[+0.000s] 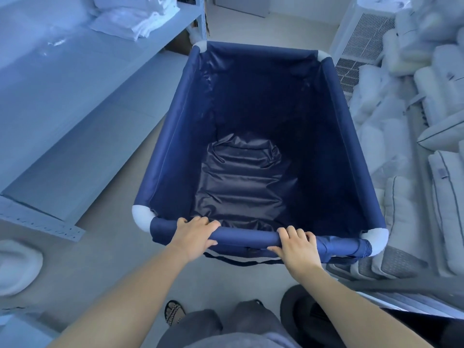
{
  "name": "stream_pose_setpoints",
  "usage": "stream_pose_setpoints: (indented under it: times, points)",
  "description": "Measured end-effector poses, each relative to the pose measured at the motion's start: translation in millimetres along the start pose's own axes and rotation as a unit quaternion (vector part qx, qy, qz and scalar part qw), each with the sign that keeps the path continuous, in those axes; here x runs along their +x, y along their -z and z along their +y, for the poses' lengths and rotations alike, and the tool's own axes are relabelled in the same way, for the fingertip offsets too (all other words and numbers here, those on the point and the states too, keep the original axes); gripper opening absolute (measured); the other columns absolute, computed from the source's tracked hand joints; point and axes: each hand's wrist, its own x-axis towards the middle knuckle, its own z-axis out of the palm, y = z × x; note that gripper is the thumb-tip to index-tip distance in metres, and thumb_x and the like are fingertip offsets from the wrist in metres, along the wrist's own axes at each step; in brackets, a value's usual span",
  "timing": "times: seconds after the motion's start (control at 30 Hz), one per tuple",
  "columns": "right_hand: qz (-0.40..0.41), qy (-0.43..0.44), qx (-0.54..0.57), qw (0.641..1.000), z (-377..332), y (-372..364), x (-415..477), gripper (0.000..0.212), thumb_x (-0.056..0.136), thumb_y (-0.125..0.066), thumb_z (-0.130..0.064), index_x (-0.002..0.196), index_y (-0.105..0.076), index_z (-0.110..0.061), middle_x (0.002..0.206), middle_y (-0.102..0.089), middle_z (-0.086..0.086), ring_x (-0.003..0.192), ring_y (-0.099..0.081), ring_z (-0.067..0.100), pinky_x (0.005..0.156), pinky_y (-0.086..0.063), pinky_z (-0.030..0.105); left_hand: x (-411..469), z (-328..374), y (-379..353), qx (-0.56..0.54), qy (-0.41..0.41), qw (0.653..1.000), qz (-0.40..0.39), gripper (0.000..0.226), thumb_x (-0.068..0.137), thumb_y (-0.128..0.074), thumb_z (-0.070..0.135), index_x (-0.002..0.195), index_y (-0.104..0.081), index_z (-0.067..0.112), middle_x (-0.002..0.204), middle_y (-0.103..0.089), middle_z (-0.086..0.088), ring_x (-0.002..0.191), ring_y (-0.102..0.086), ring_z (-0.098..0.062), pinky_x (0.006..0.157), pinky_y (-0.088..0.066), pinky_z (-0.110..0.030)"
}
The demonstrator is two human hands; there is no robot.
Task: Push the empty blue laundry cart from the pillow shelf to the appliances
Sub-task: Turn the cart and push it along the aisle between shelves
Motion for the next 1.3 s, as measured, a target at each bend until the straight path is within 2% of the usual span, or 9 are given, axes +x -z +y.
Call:
stream_pose_setpoints:
  times: [0.37,0.57,0.7,0.87,1.03,1.17,1.3]
  points:
    - [-0.023,-0.032,0.052,0.998,-65,21,25,0.052,0.091,-0.033,-0.06,0.125,-0.04,-0.021,0.117,-0.048,-0.002,0.11,-0.044,0.02,0.101,-0.026,0.038,17,-71,19,0.02,-0.02,0.999,-0.034,0.032,0.093,-0.046,0.039,0.122,-0.038,0.028,0.114,-0.053,0.001,0.11,-0.044,-0.021,0.088,-0.032,-0.041]
    - [-0.048,-0.037,0.071,0.996,-107,28,48,0.053,0.09,-0.034,-0.062,0.124,-0.039,-0.02,0.117,-0.049,0.0,0.107,-0.044,0.022,0.095,-0.028,0.038,26,-124,30,0.028,-0.038,0.997,-0.069,0.03,0.092,-0.047,0.041,0.119,-0.039,0.03,0.108,-0.051,0.003,0.104,-0.043,-0.019,0.085,-0.031,-0.039]
    - [-0.048,-0.052,0.072,0.995,-110,27,58,0.054,0.09,-0.032,-0.063,0.124,-0.038,-0.022,0.116,-0.048,-0.002,0.105,-0.044,0.021,0.094,-0.029,0.038,39,-135,31,0.031,-0.06,0.995,-0.079,0.028,0.093,-0.046,0.042,0.115,-0.039,0.027,0.107,-0.049,0.004,0.099,-0.04,-0.019,0.079,-0.027,-0.038]
    - [-0.053,-0.051,0.09,0.993,-102,32,76,0.055,0.089,-0.032,-0.065,0.125,-0.038,-0.024,0.119,-0.047,-0.003,0.108,-0.043,0.021,0.094,-0.028,0.038,57,-141,34,0.029,-0.074,0.996,-0.049,0.032,0.092,-0.044,0.047,0.117,-0.039,0.028,0.11,-0.049,0.006,0.102,-0.041,-0.019,0.079,-0.025,-0.037]
    - [-0.048,-0.049,0.092,0.993,-94,39,95,0.058,0.087,-0.03,-0.068,0.125,-0.039,-0.024,0.119,-0.048,-0.003,0.108,-0.044,0.02,0.098,-0.027,0.04,70,-145,33,0.026,-0.079,0.996,0.017,0.042,0.089,-0.045,0.052,0.125,-0.038,0.031,0.119,-0.044,0.007,0.106,-0.044,-0.017,0.09,-0.028,-0.039]
    - [-0.041,-0.061,0.083,0.994,-91,43,109,0.061,0.086,-0.028,-0.07,0.125,-0.039,-0.023,0.118,-0.048,-0.002,0.109,-0.044,0.021,0.102,-0.025,0.043,79,-147,34,0.033,-0.072,0.996,0.05,0.045,0.089,-0.039,0.056,0.127,-0.039,0.032,0.116,-0.05,0.01,0.106,-0.047,-0.015,0.098,-0.026,-0.037]
    - [0.008,-0.054,0.072,0.996,-87,44,125,0.062,0.083,-0.029,-0.073,0.122,-0.043,-0.026,0.115,-0.047,-0.002,0.104,-0.047,0.021,0.093,-0.031,0.039,96,-149,40,0.031,-0.066,0.996,0.054,0.042,0.091,-0.035,0.057,0.124,-0.042,0.032,0.112,-0.053,0.011,0.103,-0.048,-0.015,0.094,-0.027,-0.036]
